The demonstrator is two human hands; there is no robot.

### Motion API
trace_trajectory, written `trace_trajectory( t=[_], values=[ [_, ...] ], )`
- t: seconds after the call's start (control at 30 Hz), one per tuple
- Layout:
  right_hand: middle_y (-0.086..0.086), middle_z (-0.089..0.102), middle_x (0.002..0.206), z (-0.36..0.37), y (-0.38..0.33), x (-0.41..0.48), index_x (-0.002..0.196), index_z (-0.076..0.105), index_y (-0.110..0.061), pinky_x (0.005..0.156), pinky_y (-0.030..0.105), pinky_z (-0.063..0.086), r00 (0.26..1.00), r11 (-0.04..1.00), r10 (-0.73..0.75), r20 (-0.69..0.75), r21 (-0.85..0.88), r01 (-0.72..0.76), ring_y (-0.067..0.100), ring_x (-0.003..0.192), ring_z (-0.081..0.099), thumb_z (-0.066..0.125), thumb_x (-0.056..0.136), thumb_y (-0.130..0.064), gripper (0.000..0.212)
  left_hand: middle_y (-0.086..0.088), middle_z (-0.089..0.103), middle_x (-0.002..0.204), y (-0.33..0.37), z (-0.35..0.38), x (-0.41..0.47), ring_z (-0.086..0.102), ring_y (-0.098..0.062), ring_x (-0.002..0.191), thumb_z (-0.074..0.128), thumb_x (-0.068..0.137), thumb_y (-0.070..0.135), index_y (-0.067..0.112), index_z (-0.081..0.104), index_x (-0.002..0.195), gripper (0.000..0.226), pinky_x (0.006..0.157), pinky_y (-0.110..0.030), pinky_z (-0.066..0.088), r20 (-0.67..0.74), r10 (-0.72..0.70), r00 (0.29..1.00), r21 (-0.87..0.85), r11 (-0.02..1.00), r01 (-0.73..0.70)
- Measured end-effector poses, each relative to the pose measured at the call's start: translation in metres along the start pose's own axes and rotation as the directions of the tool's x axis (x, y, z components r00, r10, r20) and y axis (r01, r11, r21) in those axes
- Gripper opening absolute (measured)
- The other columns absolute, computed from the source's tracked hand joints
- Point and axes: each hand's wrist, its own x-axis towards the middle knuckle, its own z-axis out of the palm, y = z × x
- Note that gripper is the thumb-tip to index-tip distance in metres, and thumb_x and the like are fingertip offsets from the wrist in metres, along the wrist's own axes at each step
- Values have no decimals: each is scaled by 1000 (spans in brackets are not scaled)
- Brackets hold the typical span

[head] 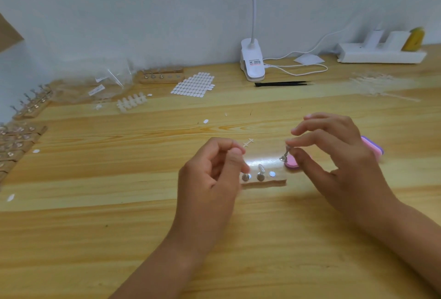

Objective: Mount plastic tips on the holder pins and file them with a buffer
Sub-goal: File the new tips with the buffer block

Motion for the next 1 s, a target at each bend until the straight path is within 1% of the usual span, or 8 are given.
trace_trajectory(
  t=[0.1,0.23,0.3,0.4,0.6,0.7,0.8,1.0],
  values=[
    [5,74,92,6,6,-1,87,72,-4,91,43,45,997,987,-70,40,-141,75,33,99,69,68,86,-5,5,2,64,71,0,-7,6,47,-6,54,57,91,21,25,67,82,14,52,-16,38,-138,95,986,178,982,-70],
    [4,73,85,13,3,-3,85,71,-6,90,38,44,989,974,-131,73,-175,142,31,92,69,63,92,-11,12,6,62,77,-3,-12,11,49,-6,66,59,92,10,27,68,84,21,59,-15,40,-151,15,988,284,958,29],
    [4,70,82,16,0,-4,84,71,-6,90,36,43,987,976,-138,79,-161,149,31,91,69,63,91,-10,11,-5,62,78,-2,-11,12,49,-4,62,61,90,12,25,70,83,16,55,-10,40,-137,-88,987,183,977,112],
    [2,69,83,17,-2,-6,84,70,-7,89,38,46,981,974,-160,112,-140,175,30,90,68,68,85,-3,5,8,63,71,1,-9,13,45,1,57,56,79,26,24,72,80,16,49,-3,38,-111,-200,973,-20,980,199],
    [-1,69,88,12,-1,-9,96,72,-9,89,39,50,978,985,-138,155,-78,151,25,96,64,67,87,-13,12,16,63,75,1,-21,18,55,4,68,53,69,28,25,70,79,19,57,0,38,-67,-240,969,13,970,241],
    [0,69,93,12,1,-10,103,73,-9,94,40,46,970,986,-86,227,-117,115,29,100,65,73,79,-18,25,24,60,79,-4,-25,18,49,0,71,62,60,32,32,68,83,25,65,-11,43,37,-264,964,228,941,249],
    [3,68,102,12,1,-10,95,76,-11,96,50,50,965,991,-26,261,-121,60,35,111,62,84,78,-16,19,21,58,84,-12,-27,18,45,6,81,60,56,43,43,61,82,26,85,-27,36,131,-209,969,664,744,71],
    [-5,66,108,-3,-2,-5,86,73,-20,103,42,43,933,998,58,354,-41,-47,27,125,53,89,73,-23,20,16,62,80,-5,-28,20,51,0,83,63,54,43,40,66,76,22,81,-26,34,236,-102,966,652,754,-80]
  ],
)
